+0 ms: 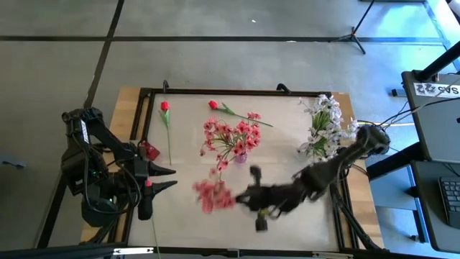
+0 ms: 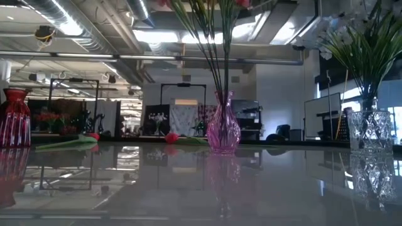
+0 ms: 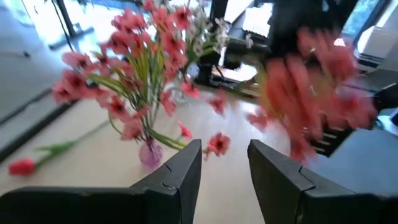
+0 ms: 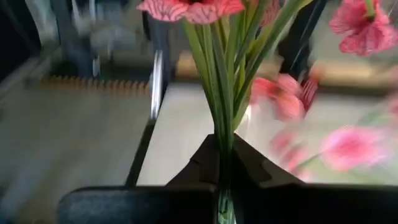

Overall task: Sort flowers into vase by color
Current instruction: Put the pink flowers into the violet vase

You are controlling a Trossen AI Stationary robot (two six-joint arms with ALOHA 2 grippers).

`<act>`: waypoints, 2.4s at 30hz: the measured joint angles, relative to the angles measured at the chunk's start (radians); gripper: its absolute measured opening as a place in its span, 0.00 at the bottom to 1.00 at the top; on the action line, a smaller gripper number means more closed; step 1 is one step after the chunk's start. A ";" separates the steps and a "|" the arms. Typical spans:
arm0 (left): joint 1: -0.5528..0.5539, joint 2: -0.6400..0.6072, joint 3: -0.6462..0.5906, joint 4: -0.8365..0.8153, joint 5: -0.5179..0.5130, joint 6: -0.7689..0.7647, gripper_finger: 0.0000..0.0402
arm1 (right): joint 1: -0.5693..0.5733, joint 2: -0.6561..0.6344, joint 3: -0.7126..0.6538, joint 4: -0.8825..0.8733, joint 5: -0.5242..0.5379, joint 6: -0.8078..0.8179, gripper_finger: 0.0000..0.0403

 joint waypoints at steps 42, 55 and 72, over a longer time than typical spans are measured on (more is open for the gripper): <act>0.392 0.000 0.000 -0.139 -0.125 -0.100 0.32 | -0.649 -0.454 -0.811 1.090 -1.056 -0.552 0.02; 0.545 0.000 0.000 -0.151 -0.076 -0.010 0.32 | -0.677 -0.420 -0.856 1.170 -1.052 -0.492 0.02; 0.470 0.000 0.000 -0.147 -0.072 -0.051 0.32 | -0.677 -0.289 -0.856 1.178 -0.956 -0.487 0.05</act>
